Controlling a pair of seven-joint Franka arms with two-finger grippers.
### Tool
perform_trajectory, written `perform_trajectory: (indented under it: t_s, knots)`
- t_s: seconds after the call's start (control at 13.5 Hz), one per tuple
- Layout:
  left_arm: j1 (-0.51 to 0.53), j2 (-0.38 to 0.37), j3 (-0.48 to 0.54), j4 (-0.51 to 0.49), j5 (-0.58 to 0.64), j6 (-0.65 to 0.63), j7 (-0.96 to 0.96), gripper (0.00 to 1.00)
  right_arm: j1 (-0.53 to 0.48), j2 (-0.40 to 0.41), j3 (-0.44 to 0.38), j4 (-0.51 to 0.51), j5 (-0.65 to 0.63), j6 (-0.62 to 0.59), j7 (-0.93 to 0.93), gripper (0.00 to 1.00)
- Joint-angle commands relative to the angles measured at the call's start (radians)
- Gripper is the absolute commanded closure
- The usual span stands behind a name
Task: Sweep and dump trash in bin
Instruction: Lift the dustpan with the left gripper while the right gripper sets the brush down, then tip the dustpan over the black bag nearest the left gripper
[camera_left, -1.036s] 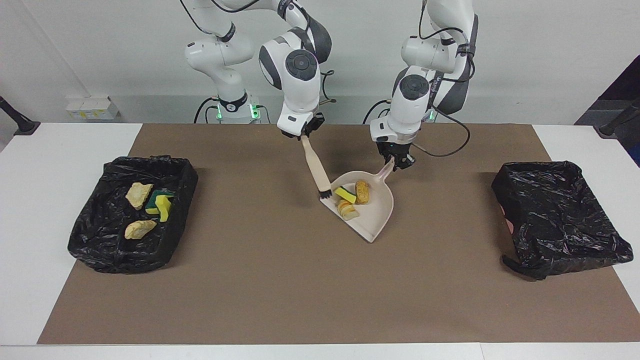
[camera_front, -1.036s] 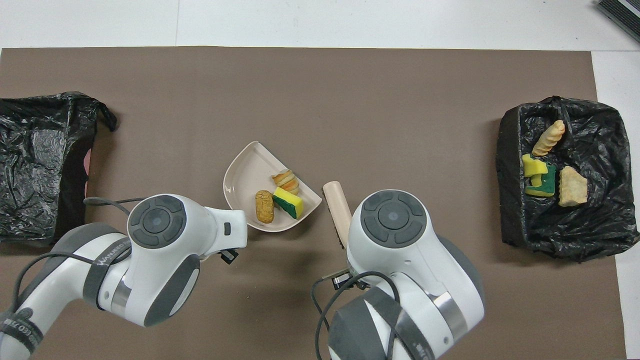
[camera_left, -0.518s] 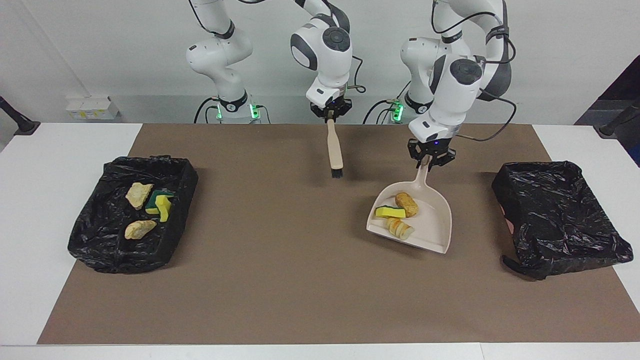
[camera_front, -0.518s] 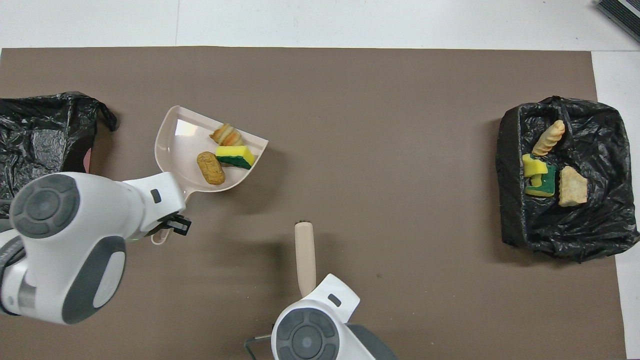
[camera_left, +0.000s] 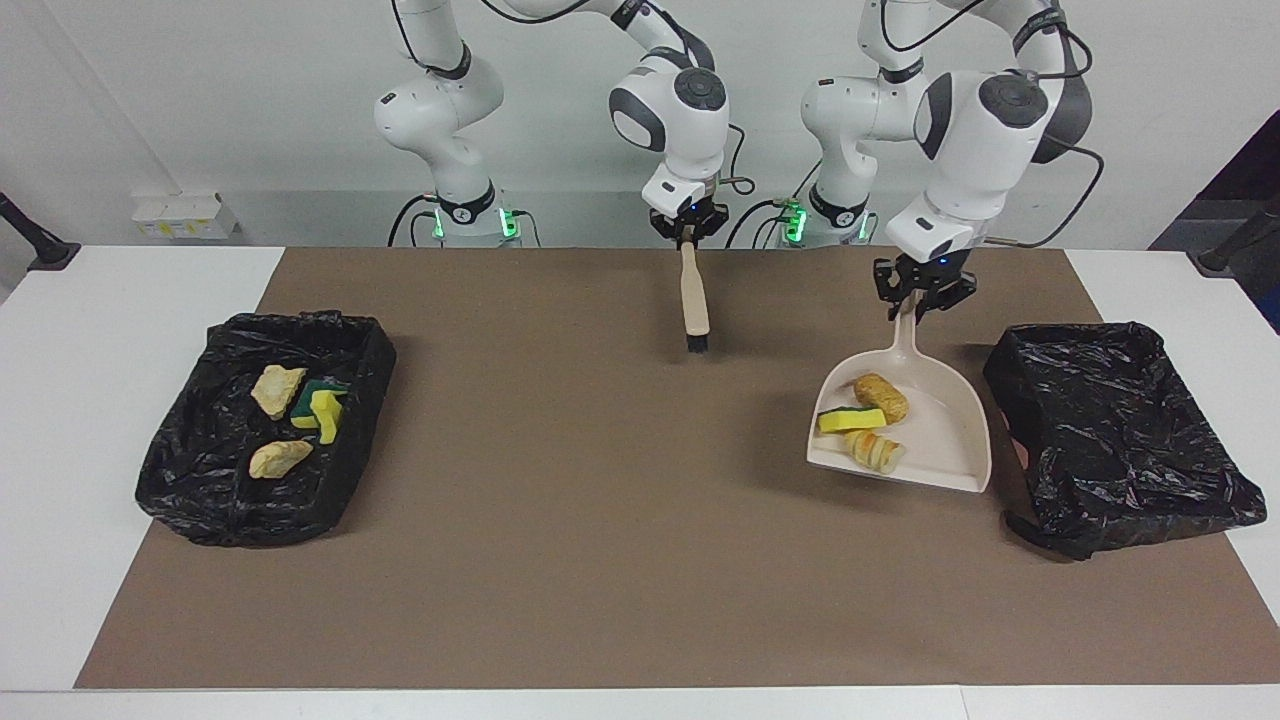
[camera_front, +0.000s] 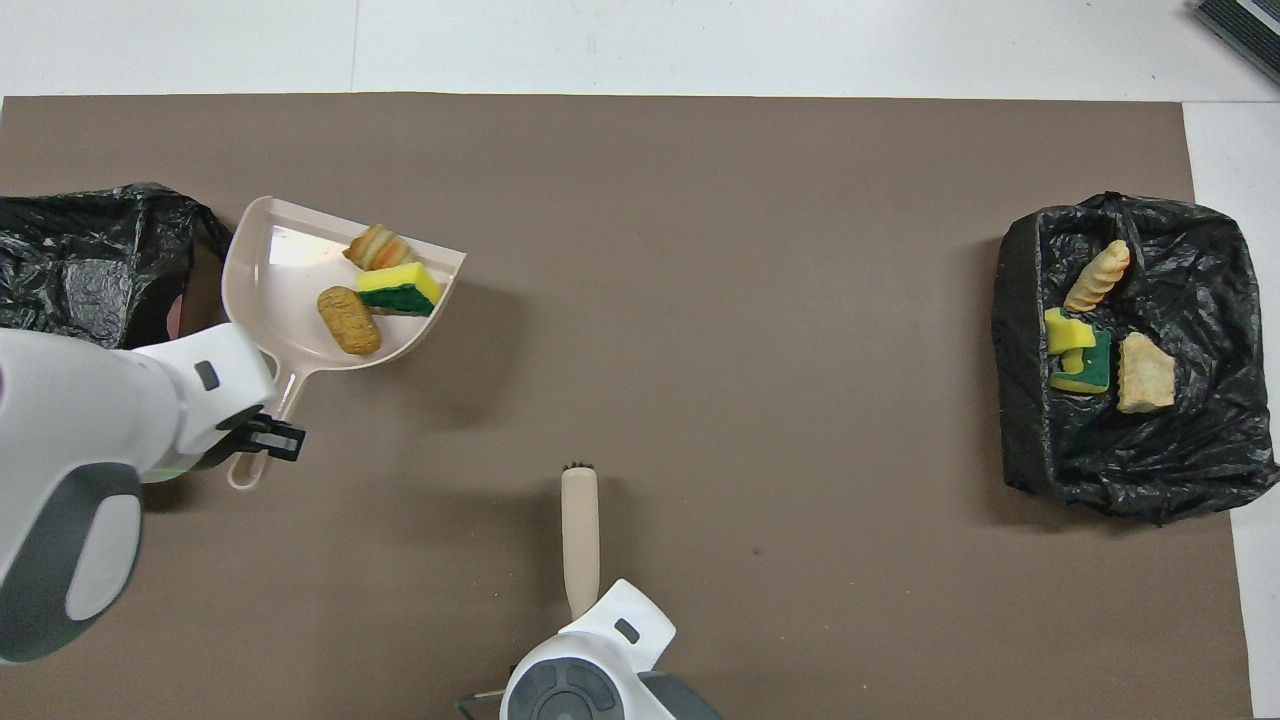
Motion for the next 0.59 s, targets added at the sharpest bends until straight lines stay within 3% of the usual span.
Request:
perform_trajectory:
  t_s: [0.0,0.15,0.22,0.37,0.44,0.52]
  knots:
    - [0.142,0.031,-0.013,0.073,0.031,-0.077,0.123,1.00,0.003,0.001,-0.005,0.014,0.018,0.003,0.009,1.00]
    - [0.269,0.081,-0.013,0.156,0.063,-0.103,0.305,1.00,0.003,0.004,-0.005,0.014,0.018,0.004,0.009,1.00]
    - [0.311,0.113,-0.013,0.205,0.107,-0.108,0.420,1.00,0.003,0.004,-0.005,0.014,0.020,0.004,0.007,0.94]
    - [0.367,0.184,-0.011,0.285,0.211,-0.100,0.583,1.00,-0.001,0.009,-0.005,0.016,0.021,0.010,0.004,0.69]
    - [0.406,0.207,-0.011,0.295,0.254,-0.068,0.698,1.00,-0.009,0.017,-0.005,0.017,0.026,0.013,0.013,0.67]
    - [0.427,0.216,-0.011,0.306,0.311,-0.006,0.811,1.00,-0.009,0.017,-0.005,0.019,0.031,0.015,0.012,0.56]
